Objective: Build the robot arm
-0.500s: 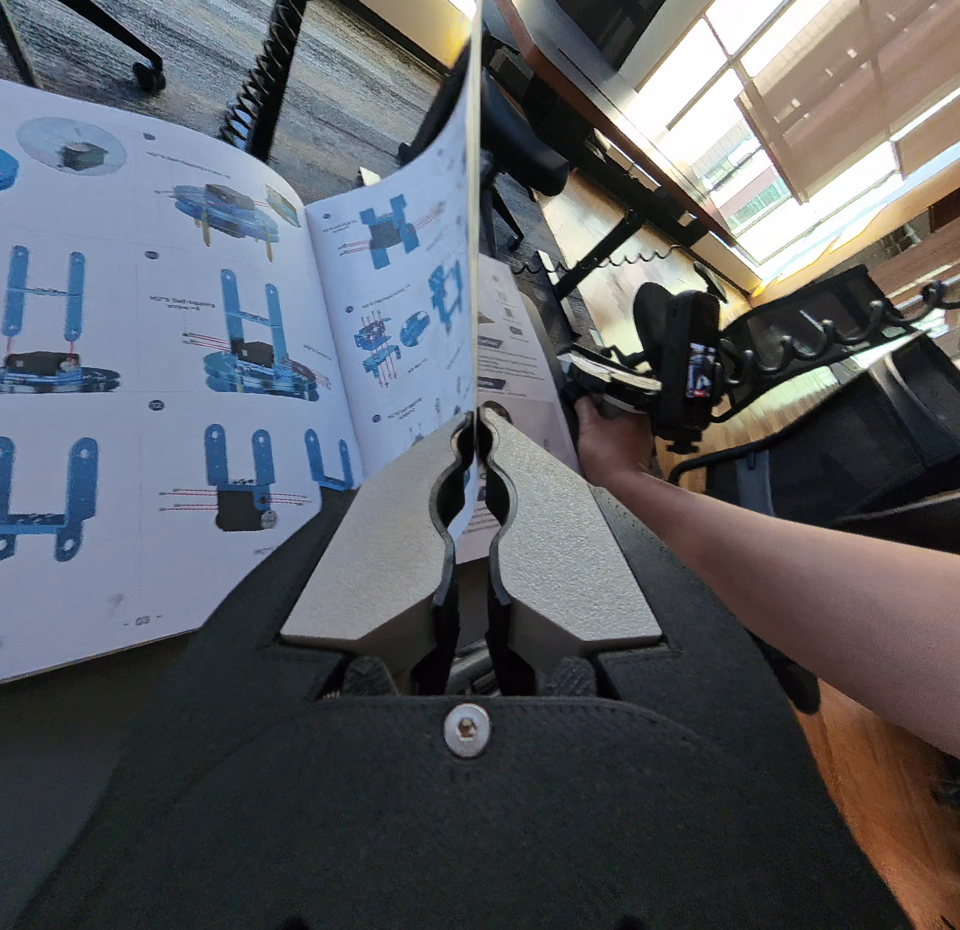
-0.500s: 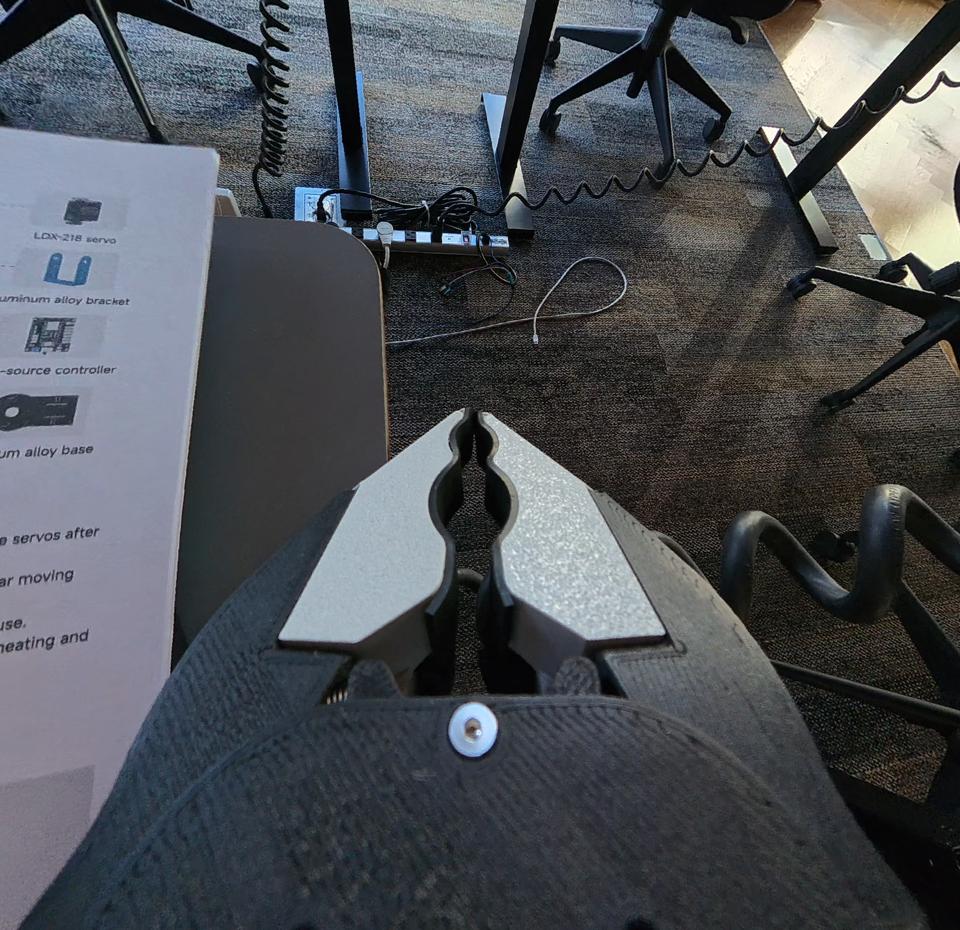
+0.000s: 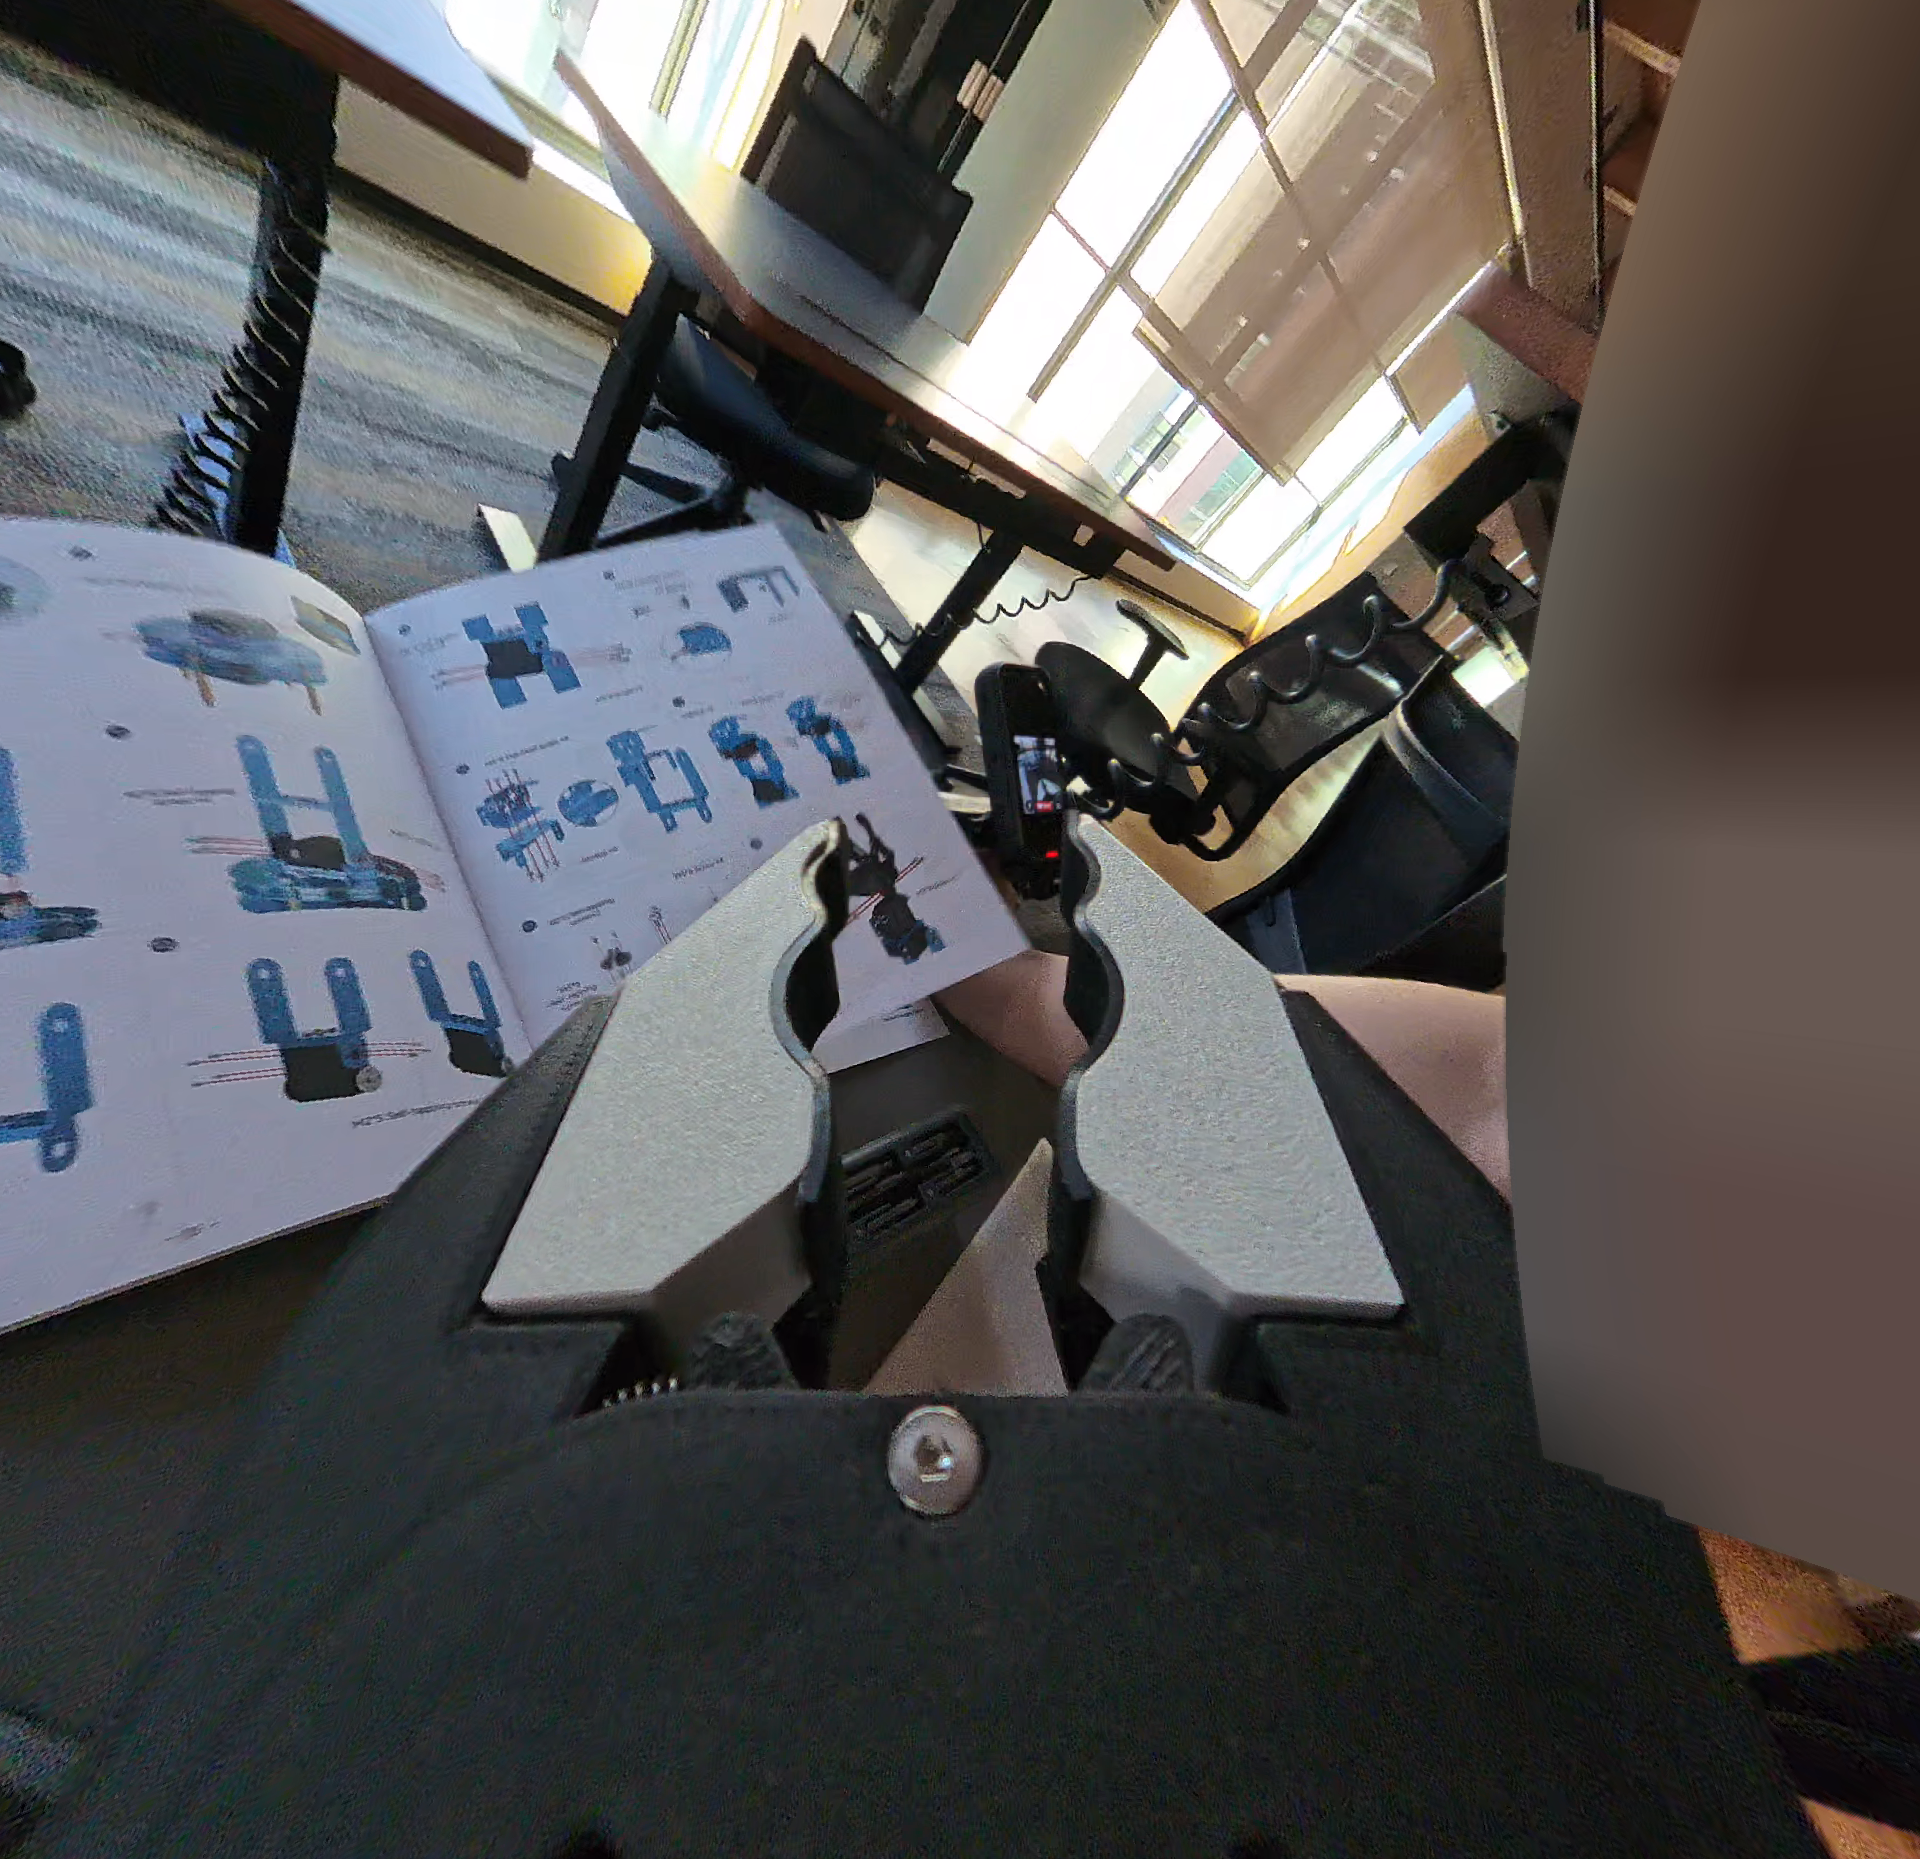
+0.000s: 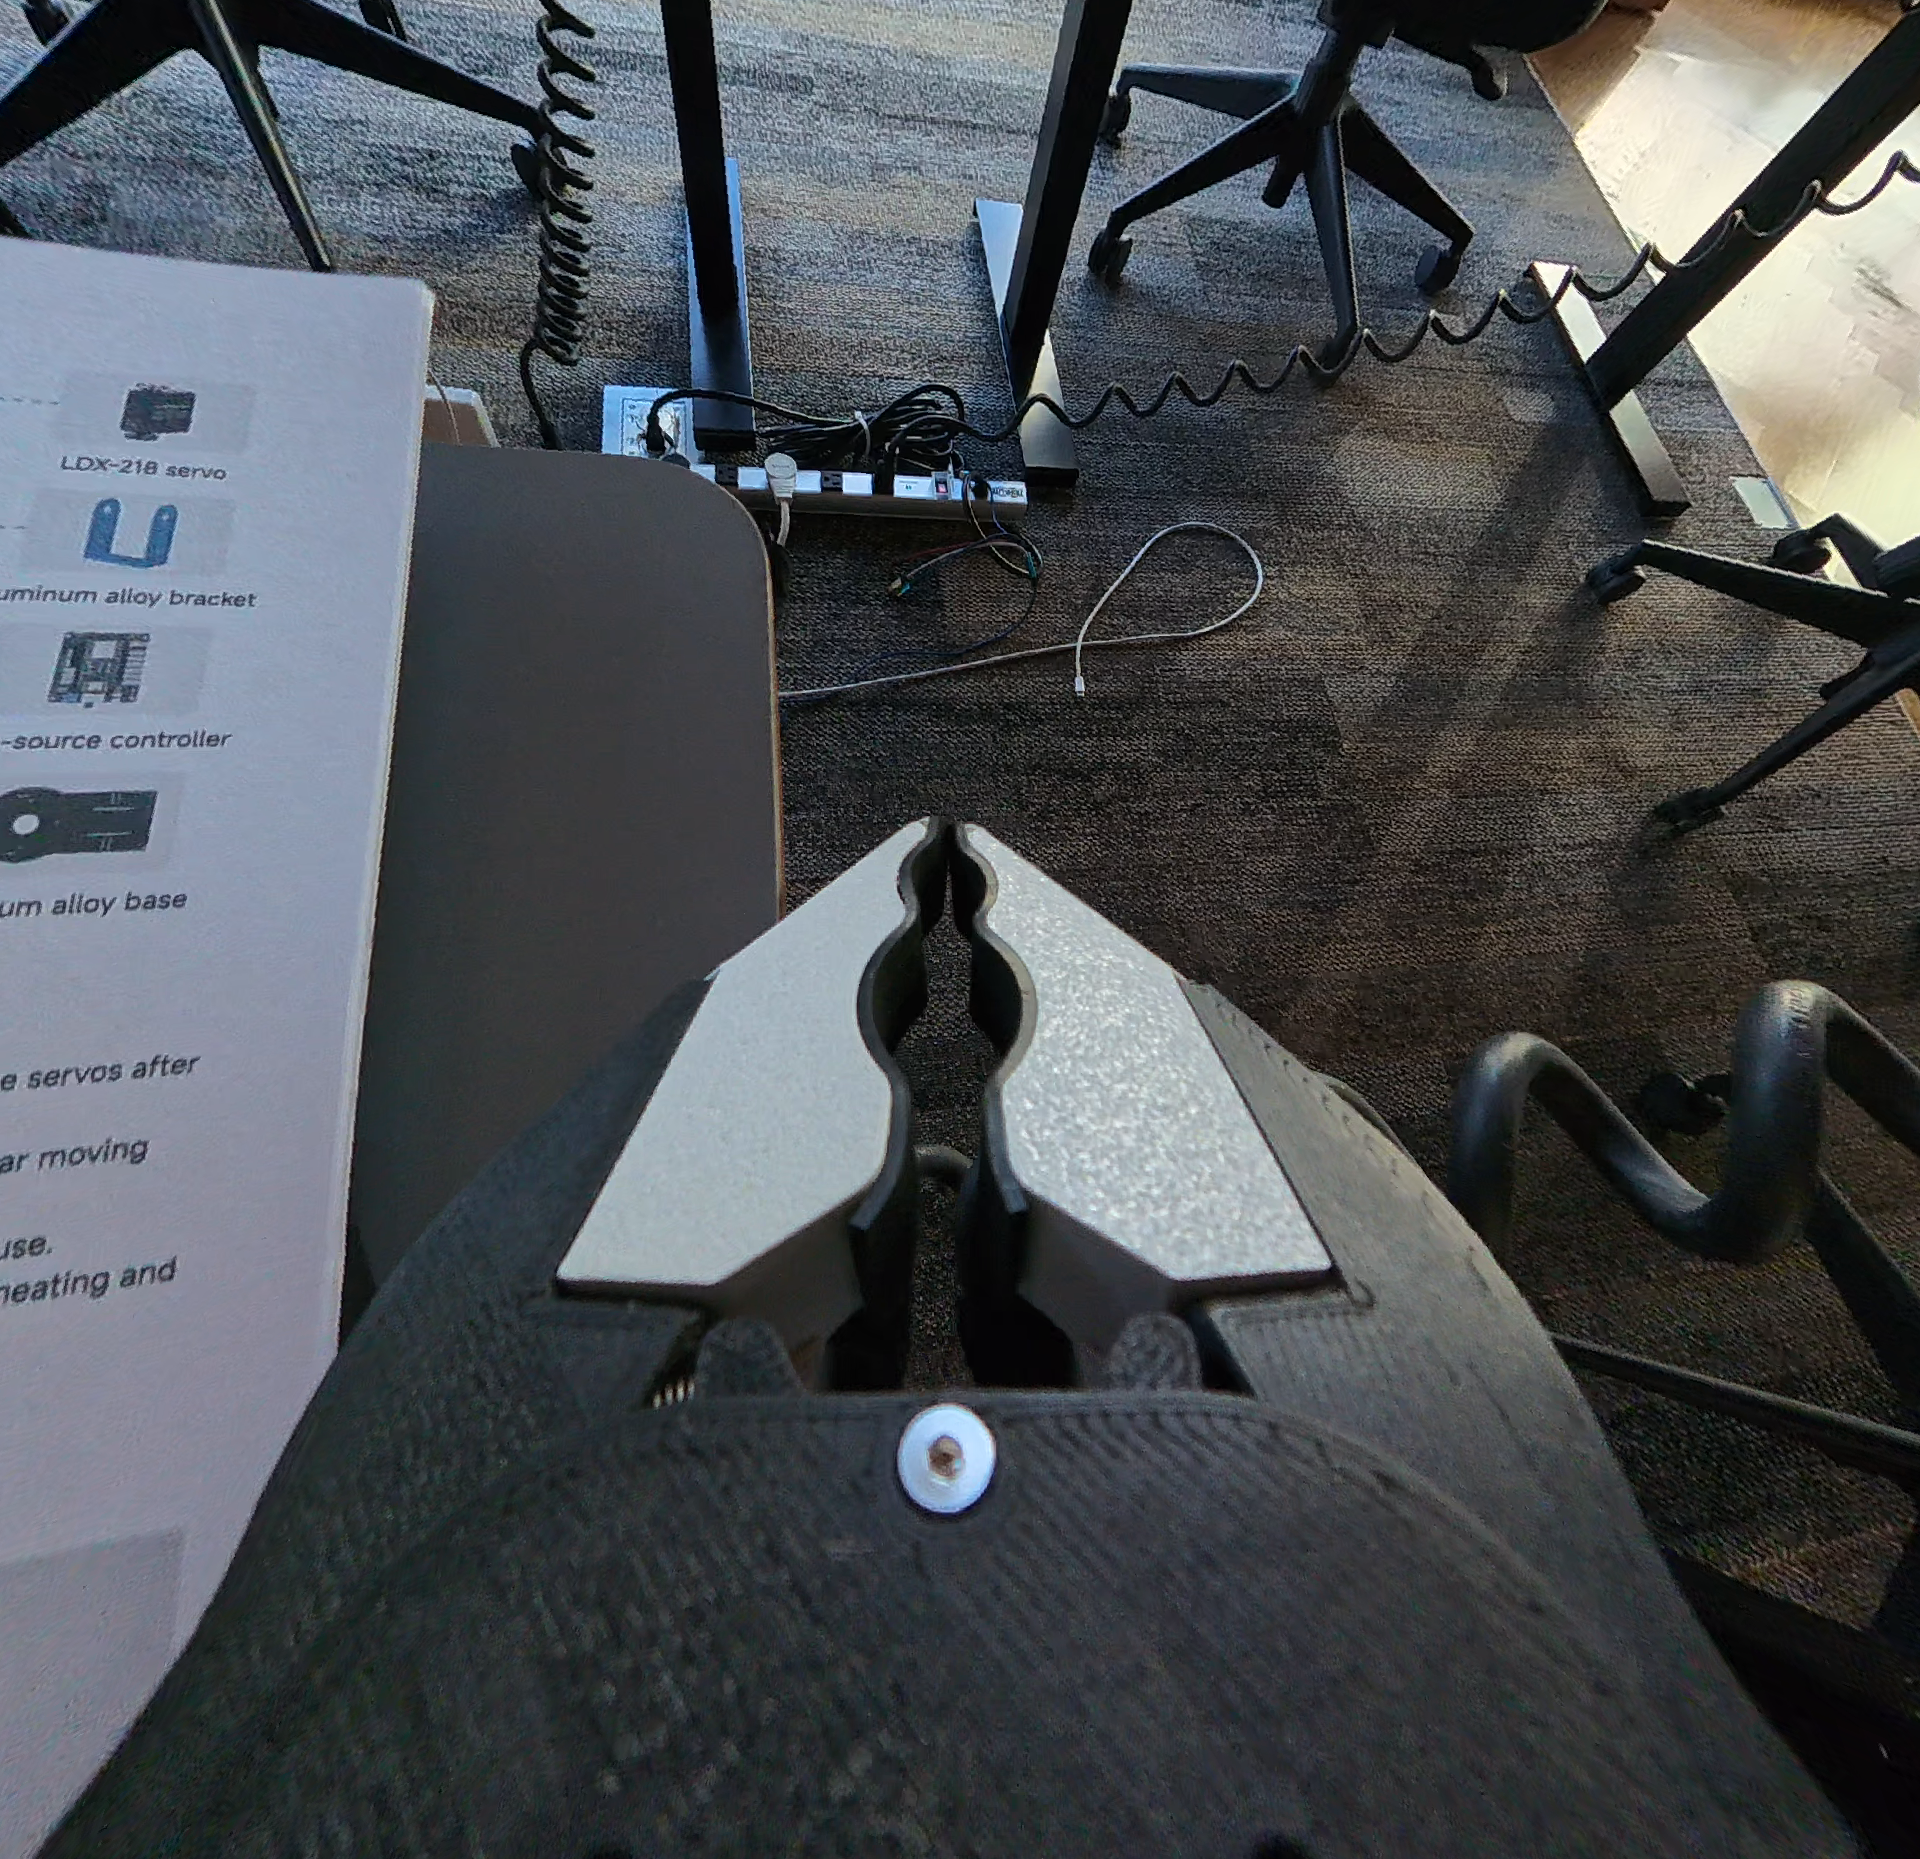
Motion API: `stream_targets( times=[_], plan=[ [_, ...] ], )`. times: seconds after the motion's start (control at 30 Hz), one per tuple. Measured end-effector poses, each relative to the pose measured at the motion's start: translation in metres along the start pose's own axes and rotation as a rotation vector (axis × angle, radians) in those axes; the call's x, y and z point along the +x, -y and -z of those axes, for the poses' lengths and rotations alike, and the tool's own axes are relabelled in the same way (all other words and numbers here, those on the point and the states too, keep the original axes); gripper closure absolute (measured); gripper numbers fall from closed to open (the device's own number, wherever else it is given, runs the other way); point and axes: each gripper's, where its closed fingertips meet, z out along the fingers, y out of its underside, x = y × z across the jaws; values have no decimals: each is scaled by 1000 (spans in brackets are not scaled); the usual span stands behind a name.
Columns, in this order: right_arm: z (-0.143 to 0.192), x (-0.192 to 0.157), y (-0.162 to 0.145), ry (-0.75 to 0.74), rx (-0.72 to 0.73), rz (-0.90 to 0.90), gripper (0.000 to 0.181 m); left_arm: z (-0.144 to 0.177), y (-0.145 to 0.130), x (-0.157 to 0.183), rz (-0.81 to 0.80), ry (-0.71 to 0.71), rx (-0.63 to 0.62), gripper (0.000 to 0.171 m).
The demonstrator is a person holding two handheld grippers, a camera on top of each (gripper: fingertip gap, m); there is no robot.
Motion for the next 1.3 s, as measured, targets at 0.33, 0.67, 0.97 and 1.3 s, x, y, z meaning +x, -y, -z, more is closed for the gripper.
stream_targets(
  times=[0.33, 0.67, 0.97, 1.3],
  plan=[
    [39, 14, 39, 13, 225, 106, 170, 109, 24, 89, -245, 41, 131, 129],
    [264, 51, 85, 217, 685, 209, 123, 210, -16, 189, -487, -54, 301, 132],
    [517, 39, -59, 840, 685, -73, 115, 307, -87, 264, -781, 44, 519, 147],
    [635, 38, -254, 1099, 580, 44, 101, 328, -289, 229, -361, -45, 177, 127]
  ],
)
